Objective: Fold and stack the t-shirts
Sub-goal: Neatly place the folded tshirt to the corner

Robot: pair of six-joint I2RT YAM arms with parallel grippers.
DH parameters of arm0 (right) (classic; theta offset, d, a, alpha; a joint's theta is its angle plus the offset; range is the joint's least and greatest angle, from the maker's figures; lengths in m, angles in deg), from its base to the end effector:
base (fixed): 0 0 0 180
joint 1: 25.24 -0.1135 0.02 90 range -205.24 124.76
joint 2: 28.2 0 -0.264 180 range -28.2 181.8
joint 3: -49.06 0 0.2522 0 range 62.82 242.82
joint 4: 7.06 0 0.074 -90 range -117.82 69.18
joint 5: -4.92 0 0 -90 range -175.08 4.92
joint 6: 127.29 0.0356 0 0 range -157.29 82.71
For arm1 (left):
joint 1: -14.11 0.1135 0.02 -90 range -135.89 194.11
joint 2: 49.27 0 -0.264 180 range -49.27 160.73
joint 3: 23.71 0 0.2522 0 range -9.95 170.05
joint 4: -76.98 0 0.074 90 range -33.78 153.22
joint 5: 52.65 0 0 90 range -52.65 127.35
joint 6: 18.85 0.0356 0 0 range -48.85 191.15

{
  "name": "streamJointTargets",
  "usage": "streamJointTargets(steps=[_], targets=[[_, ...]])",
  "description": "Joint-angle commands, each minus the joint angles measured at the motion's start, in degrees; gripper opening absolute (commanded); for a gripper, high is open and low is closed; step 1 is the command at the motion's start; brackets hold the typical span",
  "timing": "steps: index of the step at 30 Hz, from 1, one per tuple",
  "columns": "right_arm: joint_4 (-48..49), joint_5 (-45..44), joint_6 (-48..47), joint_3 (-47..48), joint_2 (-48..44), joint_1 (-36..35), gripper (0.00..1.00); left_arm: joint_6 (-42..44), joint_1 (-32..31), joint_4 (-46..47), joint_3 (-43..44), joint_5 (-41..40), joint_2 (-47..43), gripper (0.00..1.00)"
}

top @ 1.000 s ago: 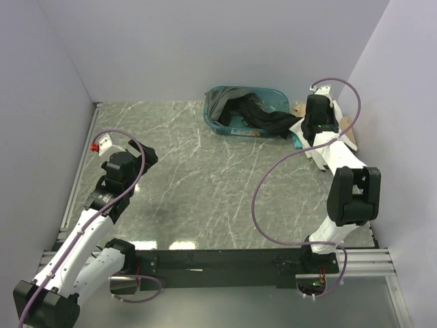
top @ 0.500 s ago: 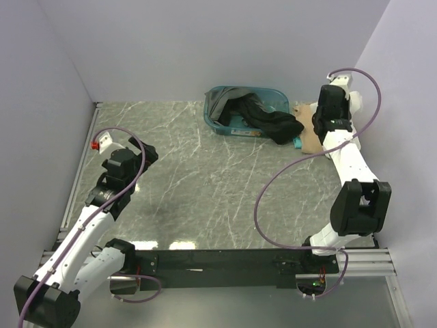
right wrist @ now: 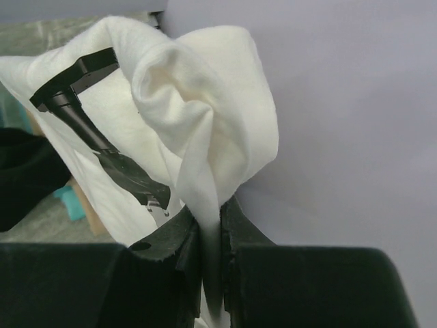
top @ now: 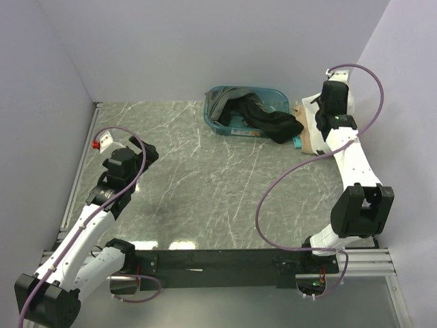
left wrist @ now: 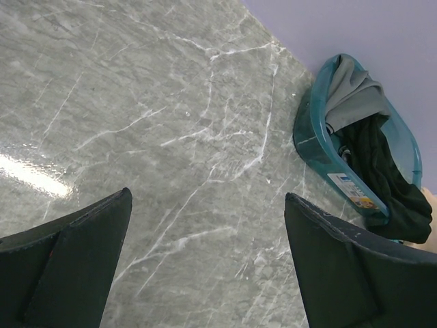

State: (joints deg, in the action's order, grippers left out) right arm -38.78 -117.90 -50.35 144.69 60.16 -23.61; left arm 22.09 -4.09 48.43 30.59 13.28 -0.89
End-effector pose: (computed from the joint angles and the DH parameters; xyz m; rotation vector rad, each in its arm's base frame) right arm 0.3565 -0.0294 0.3663 0.1750 1.9910 -0.7352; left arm 0.1887 -0.0467 0.2959 -0.7771 1.7858 -0.3695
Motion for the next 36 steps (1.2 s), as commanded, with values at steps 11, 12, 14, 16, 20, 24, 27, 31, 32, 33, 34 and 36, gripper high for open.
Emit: streamJointTargets(steps=[11, 12, 14, 16, 20, 24, 27, 31, 32, 33, 34, 36], targets=[[-2.3, 2.2, 5.5, 14.6, 12.9, -0.8, 0.0, -0.1, 0.1, 1.6, 3.0, -1.1, 0.7, 1.0], [-2.8, 1.9, 5.8, 16.9, 15.4, -0.7, 0.0, -0.1, 0.2, 1.4, 3.1, -1.1, 0.7, 0.99], [-3.4, 1.4, 6.4, 19.1, 17.7, -0.7, 0.0, -0.1, 0.2, 1.2, 3.3, -1.6, 1.0, 0.99], [-2.7, 1.0, 6.3, 21.4, 20.6, -0.7, 0.0, -0.2, 0.2, 0.8, 3.6, -1.9, 1.4, 0.99], [-2.5, -2.1, 5.5, 26.6, 25.8, -0.5, 0.0, -0.1, 0.2, 0.8, 4.1, -1.9, 2.1, 0.99], [-2.7, -3.7, 4.7, 31.7, 31.2, 0.1, 0.0, -0.1, 0.2, 0.6, 4.6, -2.2, 3.0, 0.99], [-2.5, -3.9, 5.1, 33.0, 33.5, 1.0, 0.0, 0.0, 0.2, 0.7, 5.1, -2.4, 3.8, 0.99], [-2.6, -4.2, 7.1, 33.8, 35.8, 2.7, 0.0, 0.2, 0.3, 0.5, 6.0, -2.5, 5.3, 0.99], [-2.3, -3.9, 7.7, 33.8, 36.1, 3.0, 0.0, 0.1, 0.3, 0.5, 6.1, -2.6, 5.7, 1.0], [-2.3, -3.7, 8.0, 33.7, 36.7, 3.4, 0.0, 0.1, 0.3, 0.5, 6.3, -2.6, 5.8, 0.99], [-2.0, -3.7, 8.3, 33.7, 37.0, 4.1, 0.0, 0.1, 0.3, 0.5, 6.6, -2.5, 6.4, 0.99], [-2.2, -3.6, 8.7, 34.1, 38.3, 4.7, 0.0, 0.1, 0.3, 0.6, 6.8, -2.3, 6.8, 0.99]])
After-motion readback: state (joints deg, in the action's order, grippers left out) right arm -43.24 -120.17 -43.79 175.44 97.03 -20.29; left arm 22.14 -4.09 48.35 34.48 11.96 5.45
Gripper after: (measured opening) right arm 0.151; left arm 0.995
